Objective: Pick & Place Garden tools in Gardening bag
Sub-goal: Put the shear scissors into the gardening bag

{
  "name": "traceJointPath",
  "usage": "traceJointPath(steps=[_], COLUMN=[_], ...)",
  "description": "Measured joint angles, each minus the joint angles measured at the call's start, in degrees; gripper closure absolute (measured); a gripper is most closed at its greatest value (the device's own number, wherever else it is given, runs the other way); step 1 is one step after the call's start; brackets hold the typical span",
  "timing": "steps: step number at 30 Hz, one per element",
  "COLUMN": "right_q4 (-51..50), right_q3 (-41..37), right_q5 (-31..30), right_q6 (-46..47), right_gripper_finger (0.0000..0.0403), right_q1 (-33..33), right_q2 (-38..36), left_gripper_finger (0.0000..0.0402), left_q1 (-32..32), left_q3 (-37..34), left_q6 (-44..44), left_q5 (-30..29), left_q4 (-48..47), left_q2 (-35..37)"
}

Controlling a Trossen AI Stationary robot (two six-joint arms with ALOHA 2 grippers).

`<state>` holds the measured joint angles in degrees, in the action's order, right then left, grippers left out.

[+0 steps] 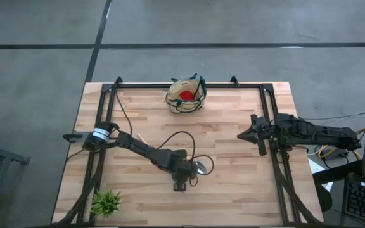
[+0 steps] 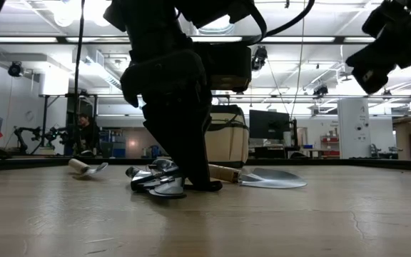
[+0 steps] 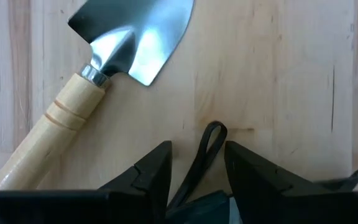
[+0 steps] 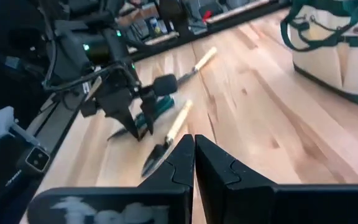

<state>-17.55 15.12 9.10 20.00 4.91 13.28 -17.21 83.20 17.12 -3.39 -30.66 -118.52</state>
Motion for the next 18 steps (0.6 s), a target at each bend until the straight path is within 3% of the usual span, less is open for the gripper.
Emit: traceJointPath(steps=[6,13,18], right_q4=[9.89,10.32,10.4], right_q3=[-4.67,-7.35,-8.05], right_q5=[-0.24,-0.18,-0.04], right_q6=[2.68,2.54,2.54], right_gripper_finger=[0.0394,0.0394,0.0394], right_q1=[-0.02,-0.02,-0.02], right_q2=[-0.94,-0.85,-0.8], left_gripper_finger=[0.0287,0.0342,0.0389], left_q1=[0.04,0.42,0.95], left_q3=[-0.12,-2.16,-4.73], left_q6=[0.9,2.36,9.63], left_q5=[-0.1,-0.01,1.76], left_q4=[0.93,2.89,6.93], left_q2=[-0.07,0.04,0.06])
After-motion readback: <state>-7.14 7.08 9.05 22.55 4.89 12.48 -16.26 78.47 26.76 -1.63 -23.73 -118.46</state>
